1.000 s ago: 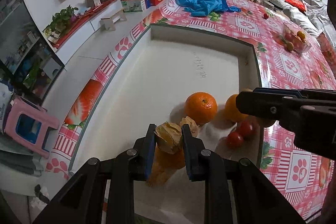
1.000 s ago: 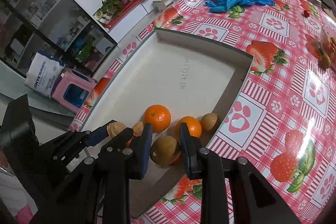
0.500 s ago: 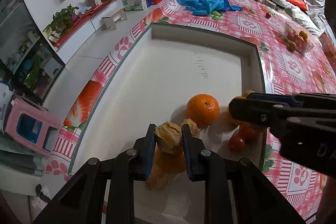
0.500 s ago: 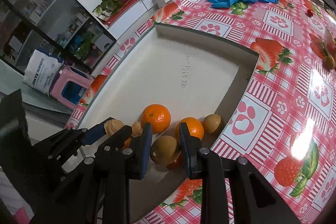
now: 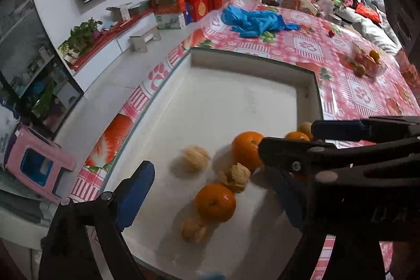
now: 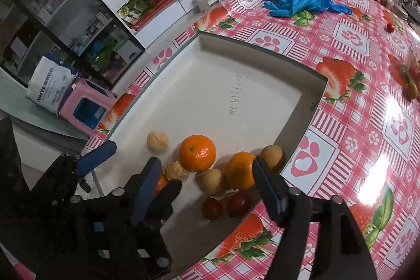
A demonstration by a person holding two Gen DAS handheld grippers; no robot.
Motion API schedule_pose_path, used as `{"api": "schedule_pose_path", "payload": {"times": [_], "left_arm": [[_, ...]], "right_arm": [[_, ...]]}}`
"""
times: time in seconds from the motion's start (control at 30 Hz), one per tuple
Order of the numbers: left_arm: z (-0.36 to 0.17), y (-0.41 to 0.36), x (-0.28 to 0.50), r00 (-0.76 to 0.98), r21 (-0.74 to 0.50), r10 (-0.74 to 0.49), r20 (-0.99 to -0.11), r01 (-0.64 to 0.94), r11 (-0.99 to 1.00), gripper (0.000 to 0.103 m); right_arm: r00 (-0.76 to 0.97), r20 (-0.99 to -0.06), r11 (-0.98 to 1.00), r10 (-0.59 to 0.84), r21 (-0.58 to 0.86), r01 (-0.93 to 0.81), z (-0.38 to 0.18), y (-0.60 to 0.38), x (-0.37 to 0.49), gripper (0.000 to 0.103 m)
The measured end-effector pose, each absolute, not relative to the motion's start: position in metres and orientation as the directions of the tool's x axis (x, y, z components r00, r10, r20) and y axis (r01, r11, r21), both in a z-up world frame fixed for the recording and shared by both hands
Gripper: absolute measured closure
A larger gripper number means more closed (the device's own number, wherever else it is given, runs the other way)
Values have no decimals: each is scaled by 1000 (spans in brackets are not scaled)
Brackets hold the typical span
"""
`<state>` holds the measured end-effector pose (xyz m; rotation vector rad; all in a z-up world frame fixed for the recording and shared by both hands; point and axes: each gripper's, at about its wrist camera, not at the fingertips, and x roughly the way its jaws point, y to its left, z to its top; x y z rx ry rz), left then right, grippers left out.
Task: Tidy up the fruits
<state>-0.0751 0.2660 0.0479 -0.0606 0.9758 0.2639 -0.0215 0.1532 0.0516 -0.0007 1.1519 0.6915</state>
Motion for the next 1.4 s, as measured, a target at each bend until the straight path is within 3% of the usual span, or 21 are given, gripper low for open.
{"api": "schedule_pose_path", "payload": {"times": [0.2, 0.23, 0.3, 0.4, 0.77, 1.4], "left_arm": [[47, 265, -76, 515, 42, 167, -841, -246, 968, 12], [47, 264, -76, 512, 38, 162, -844, -244, 969, 0], [47, 263, -78, 516, 23, 147, -844, -240, 971, 0], [50, 260, -81, 515, 15, 137, -846, -234, 972, 0], [52, 249, -88, 487, 114, 228, -843, -252, 961, 0], [58, 235, -92, 440, 131, 232, -868, -249, 960, 0]], "right_arm": [[241, -833, 799, 498, 334, -500, 62, 146, -24, 19], [237, -832, 799, 501, 339, -496, 63, 144, -24, 18], [232, -829, 797, 508, 351, -492, 63, 139, -24, 15], [250, -839, 813, 483, 324, -483, 64, 133, -25, 0], [300, -860, 850, 412, 244, -467, 72, 112, -28, 0], [315, -876, 853, 366, 181, -490, 74, 109, -40, 0]]}}
